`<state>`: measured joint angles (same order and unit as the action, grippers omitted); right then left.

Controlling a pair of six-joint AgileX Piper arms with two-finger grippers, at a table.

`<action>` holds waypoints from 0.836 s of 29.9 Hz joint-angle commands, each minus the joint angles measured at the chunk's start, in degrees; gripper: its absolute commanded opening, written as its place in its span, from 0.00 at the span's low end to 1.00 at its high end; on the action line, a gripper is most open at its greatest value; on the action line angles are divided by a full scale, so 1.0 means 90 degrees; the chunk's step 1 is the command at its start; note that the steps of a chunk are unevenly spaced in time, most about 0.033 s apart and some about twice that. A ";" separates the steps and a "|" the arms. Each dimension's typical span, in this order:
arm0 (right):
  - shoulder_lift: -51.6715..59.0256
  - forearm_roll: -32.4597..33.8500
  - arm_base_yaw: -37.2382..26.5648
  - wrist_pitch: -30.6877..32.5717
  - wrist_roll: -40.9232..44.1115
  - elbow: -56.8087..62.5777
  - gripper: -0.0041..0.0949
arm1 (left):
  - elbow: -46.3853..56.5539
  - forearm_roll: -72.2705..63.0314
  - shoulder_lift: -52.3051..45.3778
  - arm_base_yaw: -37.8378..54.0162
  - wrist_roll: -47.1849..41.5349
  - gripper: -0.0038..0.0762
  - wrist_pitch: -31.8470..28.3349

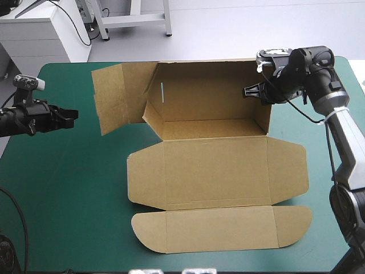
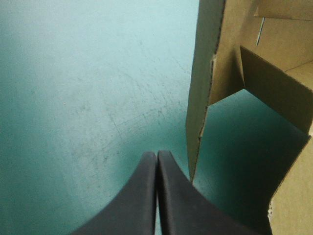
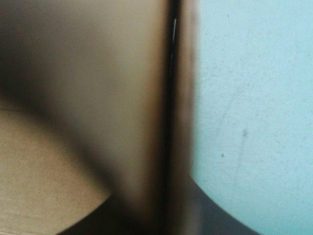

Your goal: Fold the box

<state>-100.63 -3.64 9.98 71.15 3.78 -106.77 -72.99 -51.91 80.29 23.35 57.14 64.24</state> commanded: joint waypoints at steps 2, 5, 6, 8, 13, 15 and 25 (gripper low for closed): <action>0.0338 -0.0296 -0.0048 0.0080 -0.0039 0.0167 0.03 | -0.0161 -0.0439 -0.0215 0.0009 -0.0052 0.04 0.0035; 0.0424 -0.0238 -0.0048 0.0067 -0.0066 0.0812 0.03 | -0.0161 -0.0439 -0.0215 0.0009 -0.0052 0.04 0.0075; 0.0436 -0.0233 -0.0048 0.0067 -0.0080 0.0985 0.03 | -0.0161 -0.0439 -0.0215 0.0009 -0.0052 0.04 0.0075; 0.0447 -0.0222 -0.0048 0.0067 -0.0094 0.1128 0.03 | -0.0161 -0.0439 -0.0215 0.0009 -0.0052 0.04 0.0049; 0.0379 0.0084 -0.0048 0.0055 -0.0098 0.1128 0.03 | -0.0161 -0.0439 -0.0215 0.0009 -0.0052 0.04 0.0010; 0.0266 0.0161 -0.0048 0.0055 -0.0097 0.1128 0.03 | -0.0161 -0.0439 -0.0215 0.0009 -0.0052 0.04 0.0021; -0.0607 0.0156 -0.0048 -0.0336 -0.0135 0.1105 0.03 | -0.0161 -0.0439 -0.0215 0.0009 -0.0052 0.04 0.0065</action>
<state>-105.46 -1.88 9.71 69.45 2.84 -96.32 -72.97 -51.91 80.29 23.35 57.04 65.17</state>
